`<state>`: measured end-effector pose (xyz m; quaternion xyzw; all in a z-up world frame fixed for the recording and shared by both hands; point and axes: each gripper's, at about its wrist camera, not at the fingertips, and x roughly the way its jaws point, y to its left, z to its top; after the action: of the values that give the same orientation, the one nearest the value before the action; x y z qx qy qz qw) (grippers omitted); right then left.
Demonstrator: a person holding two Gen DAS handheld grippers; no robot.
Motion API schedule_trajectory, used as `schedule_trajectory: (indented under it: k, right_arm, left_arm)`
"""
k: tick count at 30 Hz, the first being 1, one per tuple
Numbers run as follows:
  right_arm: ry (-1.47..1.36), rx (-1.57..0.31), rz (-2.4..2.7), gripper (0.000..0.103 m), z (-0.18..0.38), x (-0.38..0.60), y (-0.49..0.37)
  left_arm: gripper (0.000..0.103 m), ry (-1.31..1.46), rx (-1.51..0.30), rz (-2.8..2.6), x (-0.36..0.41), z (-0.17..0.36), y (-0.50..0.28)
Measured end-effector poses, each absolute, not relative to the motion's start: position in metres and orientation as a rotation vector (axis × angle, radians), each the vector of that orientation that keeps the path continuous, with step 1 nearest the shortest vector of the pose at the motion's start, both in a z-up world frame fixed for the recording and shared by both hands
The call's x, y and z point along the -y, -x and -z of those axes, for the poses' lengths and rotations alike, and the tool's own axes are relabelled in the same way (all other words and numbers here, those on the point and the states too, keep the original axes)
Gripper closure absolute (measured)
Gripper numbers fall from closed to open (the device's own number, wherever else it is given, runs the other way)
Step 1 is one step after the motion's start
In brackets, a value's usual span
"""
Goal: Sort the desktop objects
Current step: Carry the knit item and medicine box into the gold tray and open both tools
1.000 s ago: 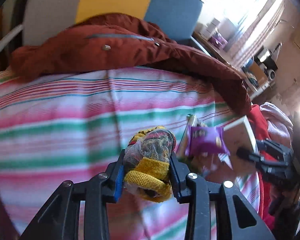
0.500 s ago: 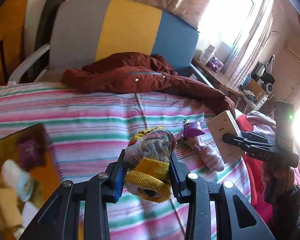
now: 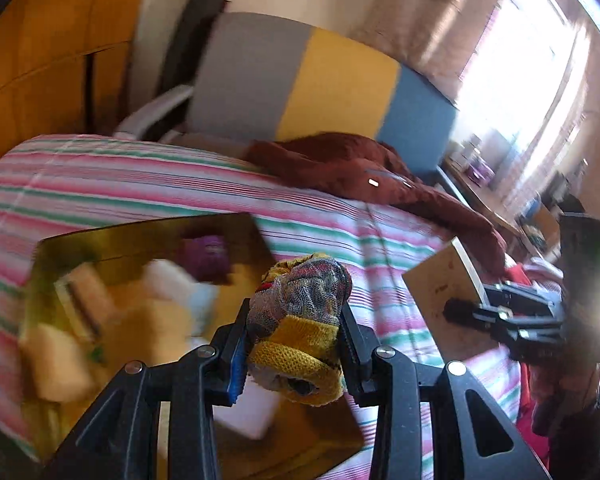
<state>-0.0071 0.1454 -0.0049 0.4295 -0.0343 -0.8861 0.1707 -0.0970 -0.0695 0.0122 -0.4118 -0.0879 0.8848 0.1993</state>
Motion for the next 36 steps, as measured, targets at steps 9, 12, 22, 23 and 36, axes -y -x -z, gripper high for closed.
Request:
schedule_trajectory:
  k: [9, 12, 22, 23, 36]
  right_arm:
    - [-1.212, 0.079, 2.426, 0.053, 0.004, -0.043, 0.043]
    - [-1.237, 0.072, 2.451, 0.052, 0.008, -0.018, 0.065]
    - [-1.318, 0.050, 2.472, 0.048, 0.025, 0.000, 0.082]
    - [-1.320, 0.045, 2.472, 0.047, 0.026, 0.001, 0.079]
    - [-1.294, -0.038, 2.514, 0.031, 0.035, 0.013, 0.027]
  left_arm:
    - [0.063, 1.223, 0.282, -2.675, 0.156, 0.001, 0.129]
    - [0.049, 1.292, 0.284, -2.700, 0.171, 0.008, 0.142]
    - [0.037, 1.250, 0.328, -2.756, 0.196, 0.009, 0.124]
    - [0.037, 1.241, 0.318, -2.762, 0.195, 0.009, 0.119]
    - [0.037, 1.185, 0.177, -2.778, 0.163, 0.001, 0.075]
